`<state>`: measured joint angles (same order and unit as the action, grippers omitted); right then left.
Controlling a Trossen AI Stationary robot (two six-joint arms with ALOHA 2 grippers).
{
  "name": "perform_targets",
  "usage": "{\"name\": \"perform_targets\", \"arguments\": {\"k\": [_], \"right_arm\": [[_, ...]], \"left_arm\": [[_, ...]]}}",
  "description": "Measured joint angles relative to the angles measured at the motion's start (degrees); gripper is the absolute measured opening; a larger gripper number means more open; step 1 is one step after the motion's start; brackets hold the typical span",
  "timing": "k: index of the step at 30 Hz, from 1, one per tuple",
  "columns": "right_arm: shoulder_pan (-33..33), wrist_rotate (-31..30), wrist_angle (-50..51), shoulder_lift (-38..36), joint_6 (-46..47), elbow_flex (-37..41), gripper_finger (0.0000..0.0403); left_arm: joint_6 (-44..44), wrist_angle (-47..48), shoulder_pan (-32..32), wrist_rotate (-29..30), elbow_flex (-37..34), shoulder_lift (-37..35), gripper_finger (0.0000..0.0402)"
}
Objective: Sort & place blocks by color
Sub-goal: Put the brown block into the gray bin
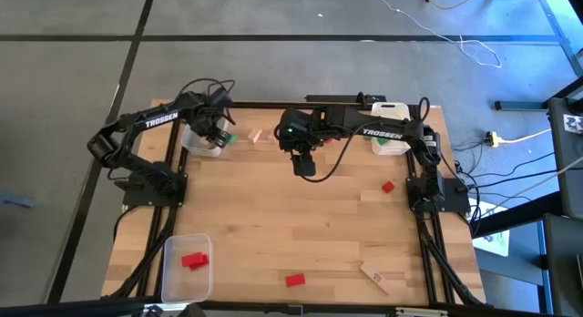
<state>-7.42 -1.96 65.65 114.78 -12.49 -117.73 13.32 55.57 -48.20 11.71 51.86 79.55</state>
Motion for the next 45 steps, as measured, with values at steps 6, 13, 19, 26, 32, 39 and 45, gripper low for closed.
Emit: {"name": "perform_targets", "arguments": {"k": [6,13,19,26,32,39,45], "right_arm": [[0.0,0.01,-0.02,0.0,0.0,0.0,0.0244],[0.0,0.01,-0.04,0.0,0.0,0.0,0.0244],[-0.01,0.01,-0.08,0.0,0.02,0.0,0.0244],[-0.15,0.03,-1.66,0.0,-3.1,0.0,0.0244],[-1.07,1.02,-8.62,1.32,-2.9,0.0,0.0244],[-2.88,1.91,-17.51,7.77,0.25,0.0,0.0244],[-4.76,1.14,-24.64,14.75,8.15,0.0,0.0244]], "left_arm": [[-0.02,-1.73,-1.41,0.09,-2.4,0.0,0.0122],[-0.02,-3.84,-1.79,0.17,-2.91,0.0,0.0174],[-0.02,-5.24,-1.76,-0.56,-2.93,-0.26,0.0177],[-2.67,-5.14,0.57,-2.25,-2.93,-6.04,0.0181],[-3.26,-4.56,4.61,-4.1,-2.91,-17.4,0.0182],[-3.06,-3.63,9.09,-12.9,-2.88,-30.85,0.0182],[-3.04,-3.67,11.93,-14.26,-2.84,-38.17,0.0182]]}}
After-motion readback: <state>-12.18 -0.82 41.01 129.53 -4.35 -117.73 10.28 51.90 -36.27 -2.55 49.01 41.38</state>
